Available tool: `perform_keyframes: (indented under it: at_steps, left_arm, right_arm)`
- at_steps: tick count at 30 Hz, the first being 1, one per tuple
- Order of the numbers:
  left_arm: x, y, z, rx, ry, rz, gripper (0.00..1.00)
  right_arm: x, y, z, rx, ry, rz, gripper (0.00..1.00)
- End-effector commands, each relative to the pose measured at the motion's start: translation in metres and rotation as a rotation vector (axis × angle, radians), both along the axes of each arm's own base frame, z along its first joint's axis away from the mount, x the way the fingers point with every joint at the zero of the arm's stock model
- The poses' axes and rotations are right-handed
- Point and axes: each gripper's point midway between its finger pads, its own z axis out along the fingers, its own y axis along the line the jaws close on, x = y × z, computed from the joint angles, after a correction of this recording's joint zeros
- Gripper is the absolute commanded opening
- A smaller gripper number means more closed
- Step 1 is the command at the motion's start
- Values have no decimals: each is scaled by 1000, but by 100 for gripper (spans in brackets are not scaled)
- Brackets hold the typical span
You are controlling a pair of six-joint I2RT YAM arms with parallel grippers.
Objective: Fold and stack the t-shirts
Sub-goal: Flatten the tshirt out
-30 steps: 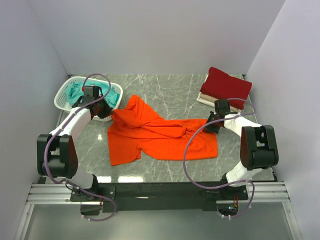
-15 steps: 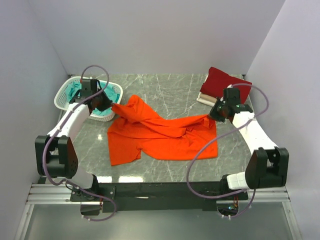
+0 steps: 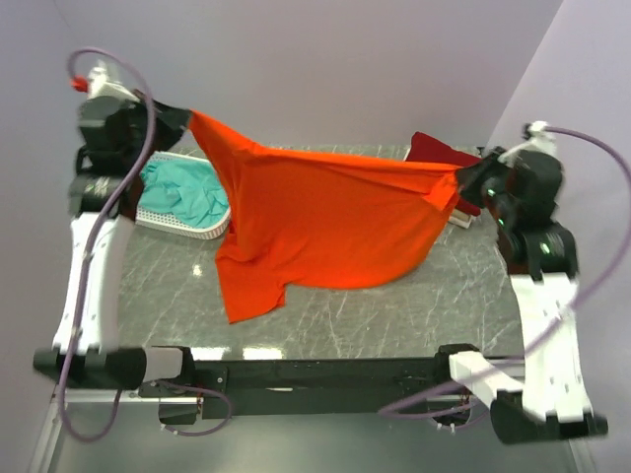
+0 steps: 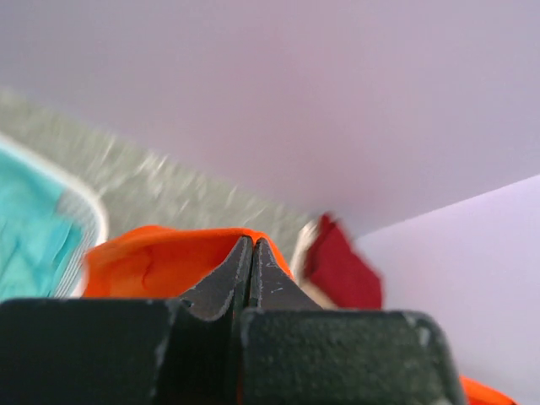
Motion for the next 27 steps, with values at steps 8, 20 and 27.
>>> perform_keyframes:
  at_steps: [8,20,27]
  left_arm:
    - [-161,26,203,-18,-636,114,0]
    - [-71,-25,152,-38,-501,-166,1]
    - [1,-44,113,-41,-374,-249,0]
  right_arm:
    - [-126,-37,159,-63,-596,-164,0]
    - [-46,-36,116,-87,-445,-166,0]
    - [6,-34,95,-95,-355,-158,0]
